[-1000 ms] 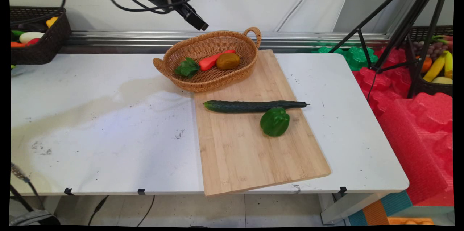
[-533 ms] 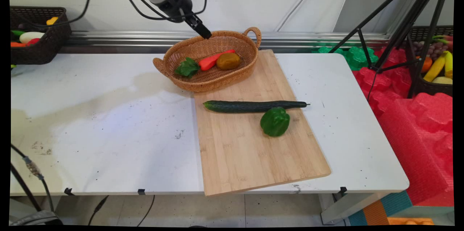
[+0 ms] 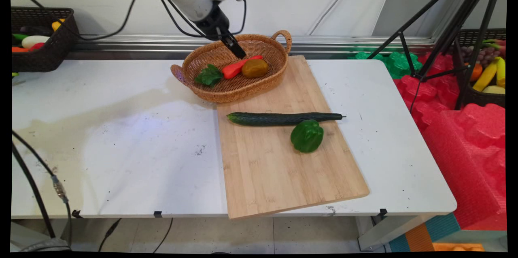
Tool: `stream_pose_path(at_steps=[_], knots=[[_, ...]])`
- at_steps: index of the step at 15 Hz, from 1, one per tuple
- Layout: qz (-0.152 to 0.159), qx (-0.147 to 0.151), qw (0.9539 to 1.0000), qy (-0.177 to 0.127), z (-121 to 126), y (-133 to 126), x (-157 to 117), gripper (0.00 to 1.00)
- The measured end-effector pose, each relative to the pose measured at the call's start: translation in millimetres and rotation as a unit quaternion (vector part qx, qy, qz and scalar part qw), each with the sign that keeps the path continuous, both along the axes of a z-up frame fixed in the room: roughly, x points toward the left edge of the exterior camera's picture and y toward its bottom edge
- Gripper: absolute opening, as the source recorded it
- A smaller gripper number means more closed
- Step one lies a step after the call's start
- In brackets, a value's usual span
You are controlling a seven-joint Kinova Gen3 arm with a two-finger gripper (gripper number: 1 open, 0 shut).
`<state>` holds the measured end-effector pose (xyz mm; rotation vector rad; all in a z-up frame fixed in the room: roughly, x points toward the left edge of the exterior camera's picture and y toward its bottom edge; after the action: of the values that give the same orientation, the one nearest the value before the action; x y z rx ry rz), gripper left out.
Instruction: Pick up the potato from the vegetable basket
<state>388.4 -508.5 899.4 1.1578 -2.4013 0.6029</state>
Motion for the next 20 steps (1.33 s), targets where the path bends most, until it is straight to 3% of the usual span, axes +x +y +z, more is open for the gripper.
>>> stream_pose_path(at_steps=[8,17,18,20], knots=[[-0.041,0.016,0.9990,0.003,-45.4,-32.9,-22.6,1.00],[-0.058,0.027,0.9980,0.005,-79.2,-56.0,-34.9,1.00],[-0.058,0.028,0.9979,0.005,-81.9,-57.3,-35.4,0.00],[-0.058,0.027,0.9979,0.005,-85.7,-59.7,-37.5,0.00]])
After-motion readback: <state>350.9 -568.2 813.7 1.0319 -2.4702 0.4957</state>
